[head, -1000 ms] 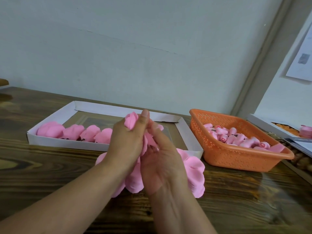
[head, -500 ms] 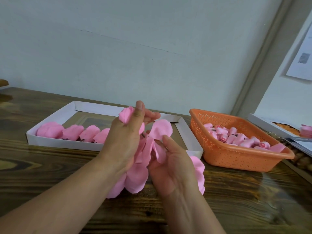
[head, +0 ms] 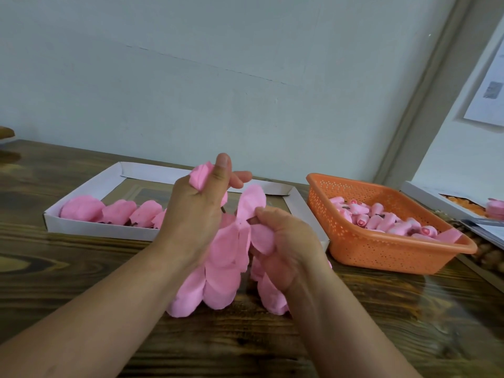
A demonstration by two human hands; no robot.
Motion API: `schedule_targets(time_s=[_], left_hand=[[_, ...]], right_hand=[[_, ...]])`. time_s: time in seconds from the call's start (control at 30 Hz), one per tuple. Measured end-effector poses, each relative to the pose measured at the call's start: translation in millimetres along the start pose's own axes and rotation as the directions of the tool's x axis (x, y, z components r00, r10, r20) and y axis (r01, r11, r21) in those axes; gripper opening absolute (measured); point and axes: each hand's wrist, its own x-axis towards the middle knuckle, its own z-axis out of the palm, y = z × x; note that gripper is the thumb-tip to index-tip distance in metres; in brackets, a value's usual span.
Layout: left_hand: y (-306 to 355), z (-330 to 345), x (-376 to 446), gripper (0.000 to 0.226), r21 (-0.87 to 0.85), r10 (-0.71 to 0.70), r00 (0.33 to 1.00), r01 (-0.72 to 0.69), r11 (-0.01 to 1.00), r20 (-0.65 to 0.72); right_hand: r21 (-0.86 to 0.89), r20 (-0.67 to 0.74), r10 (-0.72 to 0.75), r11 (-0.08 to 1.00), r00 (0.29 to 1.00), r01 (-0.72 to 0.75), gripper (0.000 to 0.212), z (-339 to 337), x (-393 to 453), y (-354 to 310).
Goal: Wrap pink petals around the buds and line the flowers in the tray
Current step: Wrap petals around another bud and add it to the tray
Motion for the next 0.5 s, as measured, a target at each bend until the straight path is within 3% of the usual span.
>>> schedule_targets(time_s=[0.07,0.13,0.17,0.2,0.27,0.33,0.4,0.5], left_hand=[[2,0,0,0.052,0.003,0.005,1.0,-0.005,1.0,-0.002],[3,0,-1,0.046,0.02,0.005,1.0,-0.005,1.0,-0.006],[4,1,-2,0.044,0.012,-0.004,1.0,0.005,1.0,-0.006],[4,2,-3,0.043,0.005,-0.015,1.0,0.015,1.0,-0.004],[3,4,-4,0.043,0.061,-0.027,1.0,0.026,0.998,0.012],[1,5,-4,0.042,0.18,-0.036,0.997,0.023,0.983,0.069],[0,4,-3,0.039,0.29,-0.034,0.99,-0.007,0.957,0.138],[0,3,-5,0.032,0.364,0.025,0.974,-0.108,0.925,0.227]], right_hand=[[-0.324,0.009,-0.159,0.933,0.987,0.153,0.015,-2,4,-5],[-0.705,0.102,-0.412,0.612,0.906,0.358,0.034,-5,5,-11],[-0.74,0.16,-0.515,0.502,0.842,0.448,0.036,-5,2,-17],[-0.697,0.226,-0.573,0.47,0.788,0.542,0.031,-3,-2,-23],[-0.578,0.351,-0.579,0.483,0.735,0.657,0.023,-1,-10,-35],[-0.562,0.469,-0.523,0.444,0.712,0.697,0.032,0,-13,-46],[-0.607,0.564,-0.436,0.357,0.701,0.71,0.04,3,-14,-60],[-0.666,0.659,-0.27,0.223,0.701,0.712,0.034,8,-12,-74]])
